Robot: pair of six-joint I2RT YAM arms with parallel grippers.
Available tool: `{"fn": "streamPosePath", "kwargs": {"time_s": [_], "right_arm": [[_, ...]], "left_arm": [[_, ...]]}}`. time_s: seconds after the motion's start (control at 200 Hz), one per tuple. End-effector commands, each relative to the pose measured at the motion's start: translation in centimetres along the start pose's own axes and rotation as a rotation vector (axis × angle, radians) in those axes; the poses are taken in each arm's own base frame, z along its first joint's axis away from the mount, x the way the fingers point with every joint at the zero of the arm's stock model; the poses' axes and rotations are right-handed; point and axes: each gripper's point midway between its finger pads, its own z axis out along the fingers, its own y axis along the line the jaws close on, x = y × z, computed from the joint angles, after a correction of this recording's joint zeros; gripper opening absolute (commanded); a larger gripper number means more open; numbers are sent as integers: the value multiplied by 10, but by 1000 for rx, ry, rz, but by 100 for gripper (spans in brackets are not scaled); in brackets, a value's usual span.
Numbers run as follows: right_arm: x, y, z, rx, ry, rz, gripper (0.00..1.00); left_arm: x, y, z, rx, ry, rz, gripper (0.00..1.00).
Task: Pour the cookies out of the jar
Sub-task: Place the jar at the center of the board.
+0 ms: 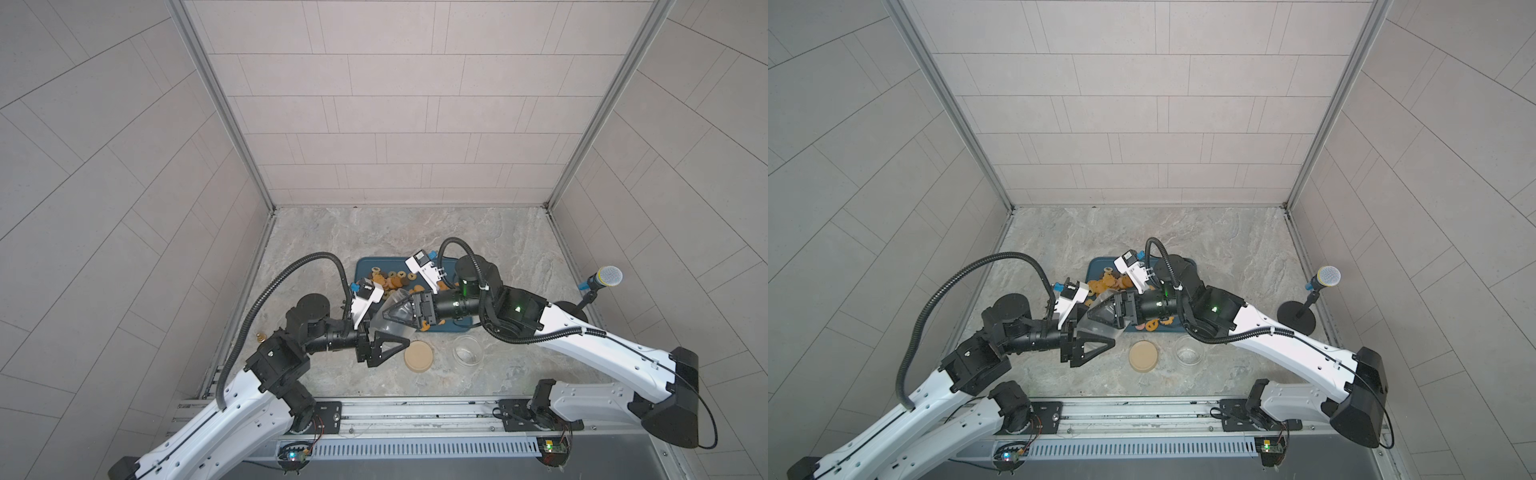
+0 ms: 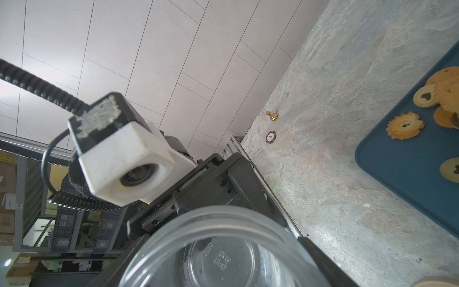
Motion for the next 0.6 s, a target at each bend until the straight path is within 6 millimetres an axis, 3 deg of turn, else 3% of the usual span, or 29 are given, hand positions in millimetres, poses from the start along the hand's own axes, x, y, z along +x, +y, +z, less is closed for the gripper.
{"fn": "streamPosePath", "kwargs": {"time_s": [0.0, 0.055, 0.185, 0.275, 0.33, 0.415, 0.445, 0.49, 0.595], "right_arm": [[3, 4, -12, 2, 3, -16, 75], [4, 3, -12, 3, 6, -14, 66], [5, 1, -13, 20, 8, -16, 0], [4, 1, -16, 35, 1, -28, 0], [2, 6, -20, 31, -13, -45, 0], [-3, 12, -30, 42, -46, -72, 0], [-5, 12, -33, 52, -54, -78, 0], [-8, 11, -36, 70, -60, -82, 0], [-10, 2, -42, 140, -63, -81, 0]], "left_arm": [[-20, -9, -6, 8, -73, 54, 0], [-19, -7, -5, -2, -70, 52, 0], [-19, -2, -5, -30, -67, 51, 0], [-19, 4, -6, -65, -66, 49, 0], [-19, 9, -7, -97, -67, 49, 15], [-20, 12, -8, -117, -76, 46, 47], [-21, 12, -9, -123, -79, 47, 77], [-21, 13, -10, -131, -80, 47, 98], [-22, 17, -12, -162, -88, 49, 100]]}}
